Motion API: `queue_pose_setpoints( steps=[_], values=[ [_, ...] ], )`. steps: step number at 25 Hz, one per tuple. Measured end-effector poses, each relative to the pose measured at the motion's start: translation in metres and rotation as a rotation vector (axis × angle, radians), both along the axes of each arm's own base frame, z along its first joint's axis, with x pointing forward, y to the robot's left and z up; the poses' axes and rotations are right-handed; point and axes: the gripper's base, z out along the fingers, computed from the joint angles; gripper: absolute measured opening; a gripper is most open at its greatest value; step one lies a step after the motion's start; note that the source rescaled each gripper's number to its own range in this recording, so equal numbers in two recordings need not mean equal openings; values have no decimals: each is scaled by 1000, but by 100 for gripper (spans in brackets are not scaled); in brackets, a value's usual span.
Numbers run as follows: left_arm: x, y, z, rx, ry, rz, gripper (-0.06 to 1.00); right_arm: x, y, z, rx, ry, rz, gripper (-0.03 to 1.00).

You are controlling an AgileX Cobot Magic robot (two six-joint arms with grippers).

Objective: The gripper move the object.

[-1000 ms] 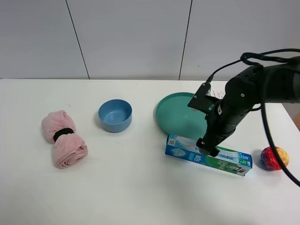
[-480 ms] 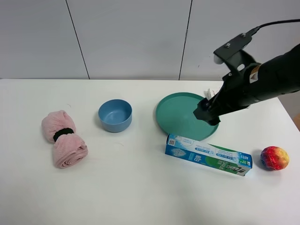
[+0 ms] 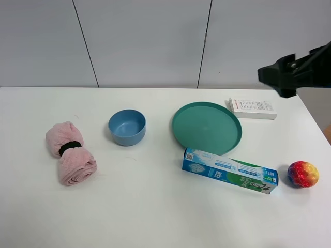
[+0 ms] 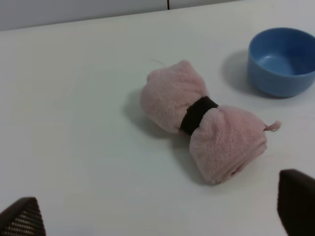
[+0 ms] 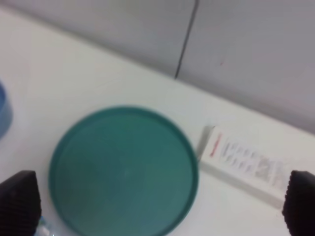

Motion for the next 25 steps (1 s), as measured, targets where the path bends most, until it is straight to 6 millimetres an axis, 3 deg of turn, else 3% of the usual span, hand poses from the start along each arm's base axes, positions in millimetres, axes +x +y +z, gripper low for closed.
queue_pose_setpoints(
  steps=[4,7,17,25],
  values=[
    [0,0,0,0,0,0,100,-28,-12,13,18,-45,-34,100],
    [0,0,0,0,0,0,100,-45,-20,12,25,-47,-56,100],
    [0,0,0,0,0,0,100,-107,-39,-54,101,-58,-71,100],
    [0,0,0,0,0,0,100,-148,-54,-64,161,-128,-97,100]
  ],
)
